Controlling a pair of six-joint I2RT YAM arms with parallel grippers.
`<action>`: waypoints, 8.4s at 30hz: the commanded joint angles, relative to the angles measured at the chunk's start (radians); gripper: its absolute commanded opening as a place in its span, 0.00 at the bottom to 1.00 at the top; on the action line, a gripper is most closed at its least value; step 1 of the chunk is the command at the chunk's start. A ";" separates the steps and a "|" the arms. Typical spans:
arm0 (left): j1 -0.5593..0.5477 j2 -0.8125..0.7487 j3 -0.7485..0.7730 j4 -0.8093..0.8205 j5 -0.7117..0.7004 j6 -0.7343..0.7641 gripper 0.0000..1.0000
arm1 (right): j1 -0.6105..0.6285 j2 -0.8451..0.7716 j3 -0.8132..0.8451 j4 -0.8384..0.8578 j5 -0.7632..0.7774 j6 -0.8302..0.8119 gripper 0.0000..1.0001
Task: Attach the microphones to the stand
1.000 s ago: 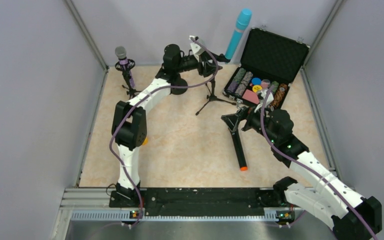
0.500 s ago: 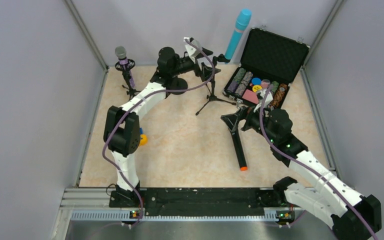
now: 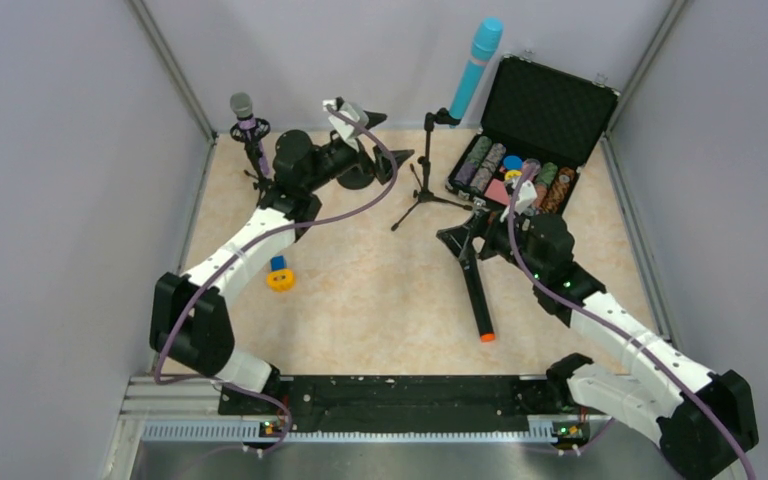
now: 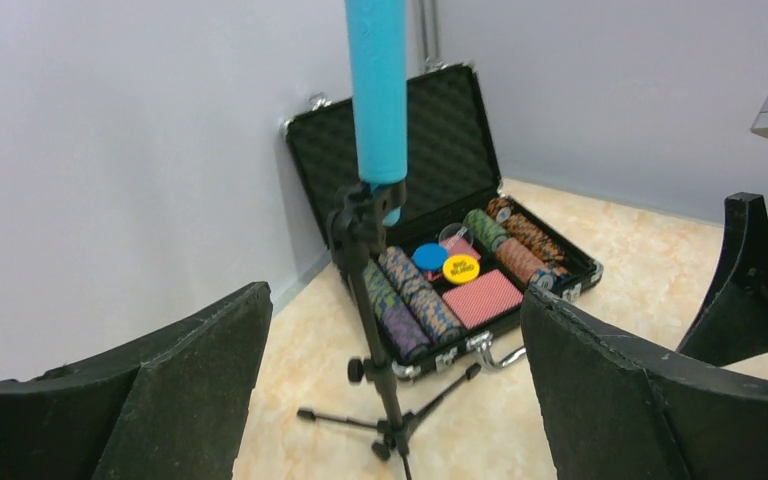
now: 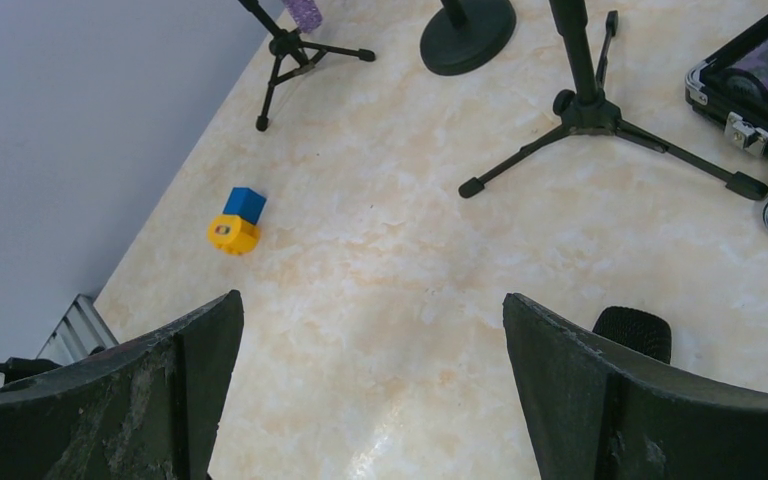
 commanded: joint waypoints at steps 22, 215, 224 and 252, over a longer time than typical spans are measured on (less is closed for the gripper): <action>0.052 0.093 0.326 -0.647 -0.654 -0.101 0.97 | -0.015 0.066 0.004 0.057 -0.050 0.026 0.98; -0.091 -0.378 -0.210 -0.374 -0.058 0.035 0.99 | -0.027 0.122 0.022 -0.077 -0.017 -0.027 0.98; -0.079 -0.401 -0.194 -0.425 -0.276 -0.016 0.99 | -0.027 0.180 0.130 -0.304 0.144 -0.148 0.98; -0.072 -0.359 -0.256 -0.506 -0.396 -0.009 0.99 | 0.028 0.610 0.310 -0.600 0.336 -0.204 0.84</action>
